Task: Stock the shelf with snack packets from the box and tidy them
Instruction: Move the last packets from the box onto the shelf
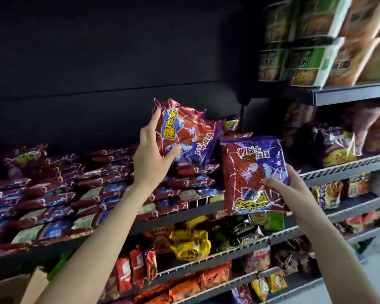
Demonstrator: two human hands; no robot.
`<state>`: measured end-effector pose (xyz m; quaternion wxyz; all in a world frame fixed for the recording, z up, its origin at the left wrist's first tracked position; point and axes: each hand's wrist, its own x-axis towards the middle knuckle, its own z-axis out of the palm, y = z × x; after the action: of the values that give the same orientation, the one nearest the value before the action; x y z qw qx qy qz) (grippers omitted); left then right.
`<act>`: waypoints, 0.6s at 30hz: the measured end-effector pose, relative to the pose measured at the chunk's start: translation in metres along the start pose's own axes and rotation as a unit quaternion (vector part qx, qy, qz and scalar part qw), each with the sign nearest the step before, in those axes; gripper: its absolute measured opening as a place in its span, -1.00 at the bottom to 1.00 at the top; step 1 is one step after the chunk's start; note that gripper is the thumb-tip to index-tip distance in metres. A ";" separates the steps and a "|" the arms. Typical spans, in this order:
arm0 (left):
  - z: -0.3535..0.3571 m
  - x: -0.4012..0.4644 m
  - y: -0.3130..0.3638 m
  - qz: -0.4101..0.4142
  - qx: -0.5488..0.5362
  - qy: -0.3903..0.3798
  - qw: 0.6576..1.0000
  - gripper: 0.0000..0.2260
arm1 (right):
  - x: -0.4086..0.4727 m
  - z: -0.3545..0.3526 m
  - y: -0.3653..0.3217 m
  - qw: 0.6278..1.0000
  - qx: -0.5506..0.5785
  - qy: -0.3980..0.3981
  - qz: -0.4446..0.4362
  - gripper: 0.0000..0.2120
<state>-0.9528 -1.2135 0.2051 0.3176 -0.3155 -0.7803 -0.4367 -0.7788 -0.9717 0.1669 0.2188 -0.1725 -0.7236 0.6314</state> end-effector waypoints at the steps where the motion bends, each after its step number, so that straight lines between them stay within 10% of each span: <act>1: 0.011 0.016 -0.004 0.023 0.038 -0.009 0.999 -0.22 | 0.009 0.000 -0.002 1.000 0.009 0.007 -0.005 -0.66; 10: 0.117 0.075 -0.056 0.188 0.374 -0.163 0.893 -0.05 | 0.077 -0.020 0.001 0.999 0.010 0.009 -0.043 -0.47; 18: 0.134 0.061 -0.090 0.198 0.433 -0.342 0.810 -0.05 | 0.133 -0.013 -0.012 0.988 -0.088 0.001 -0.124 -0.41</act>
<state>-1.0882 -1.1202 0.1532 0.2133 -0.4225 -0.8672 0.1548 -0.8842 -0.8924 0.1929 0.2802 -0.1007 -0.7921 0.5328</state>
